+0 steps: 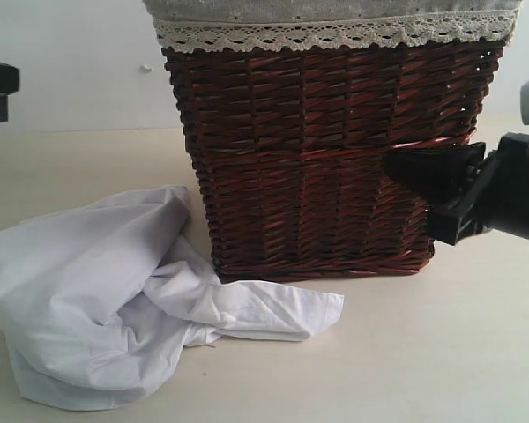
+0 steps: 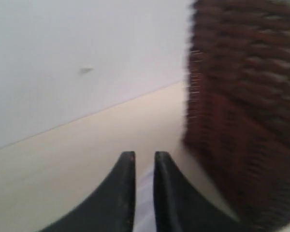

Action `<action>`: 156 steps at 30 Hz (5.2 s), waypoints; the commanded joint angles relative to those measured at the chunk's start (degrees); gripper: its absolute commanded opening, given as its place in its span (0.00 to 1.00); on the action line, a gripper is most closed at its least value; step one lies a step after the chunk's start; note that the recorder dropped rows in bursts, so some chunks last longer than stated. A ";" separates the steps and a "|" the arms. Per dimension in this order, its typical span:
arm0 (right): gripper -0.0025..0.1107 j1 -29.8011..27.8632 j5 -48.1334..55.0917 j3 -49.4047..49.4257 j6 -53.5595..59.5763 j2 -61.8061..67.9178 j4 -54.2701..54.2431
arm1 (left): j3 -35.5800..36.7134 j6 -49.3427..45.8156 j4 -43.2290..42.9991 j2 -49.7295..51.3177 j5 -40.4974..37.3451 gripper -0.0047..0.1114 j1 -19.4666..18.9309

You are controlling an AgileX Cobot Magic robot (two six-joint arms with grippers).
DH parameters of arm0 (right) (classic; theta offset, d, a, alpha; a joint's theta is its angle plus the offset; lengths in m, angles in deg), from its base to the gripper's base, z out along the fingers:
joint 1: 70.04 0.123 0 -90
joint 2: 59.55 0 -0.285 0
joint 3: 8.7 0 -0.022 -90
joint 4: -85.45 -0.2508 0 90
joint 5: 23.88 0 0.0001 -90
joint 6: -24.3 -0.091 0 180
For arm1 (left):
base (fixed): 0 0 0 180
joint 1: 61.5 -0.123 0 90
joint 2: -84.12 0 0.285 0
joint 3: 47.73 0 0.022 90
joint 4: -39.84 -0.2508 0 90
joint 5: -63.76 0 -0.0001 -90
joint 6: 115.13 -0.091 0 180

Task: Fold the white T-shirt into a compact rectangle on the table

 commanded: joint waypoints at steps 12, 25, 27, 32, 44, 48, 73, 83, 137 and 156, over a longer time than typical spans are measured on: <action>0.02 0.18 0.24 -14.77 7.52 17.20 -13.76 | -0.95 -6.82 5.56 6.73 16.02 0.04 5.72; 0.02 12.84 16.81 -33.93 14.82 32.17 -23.39 | -6.23 -6.72 6.41 13.64 17.46 0.04 6.11; 0.02 14.38 20.19 -37.41 14.82 33.88 -23.39 | -6.75 -6.72 6.41 13.64 16.94 0.04 6.11; 0.02 15.15 33.00 -50.78 1.15 39.92 -14.69 | -6.90 -6.33 5.92 13.64 16.38 0.04 5.99; 0.02 15.76 19.93 -47.19 -25.01 34.91 21.00 | -6.90 -6.18 5.57 13.64 15.77 0.04 5.99; 0.07 15.76 16.35 -44.61 -36.45 29.84 37.62 | -6.90 -4.26 3.09 13.64 16.42 0.04 5.99; 0.33 33.75 44.82 -33.99 -49.55 23.94 40.49 | 1.70 11.37 -4.28 8.63 -34.55 0.04 -1.67; 0.28 32.92 65.47 -34.22 -17.42 23.96 8.79 | -1.91 12.55 -4.28 15.10 -17.75 0.04 -3.14; 0.39 33.08 99.58 -43.85 97.42 25.53 -89.81 | -4.78 14.21 -4.28 19.24 18.35 0.25 -3.60; 0.49 33.08 96.67 -43.96 86.95 27.80 -80.42 | -21.62 -91.88 97.77 26.88 -71.75 0.35 10.58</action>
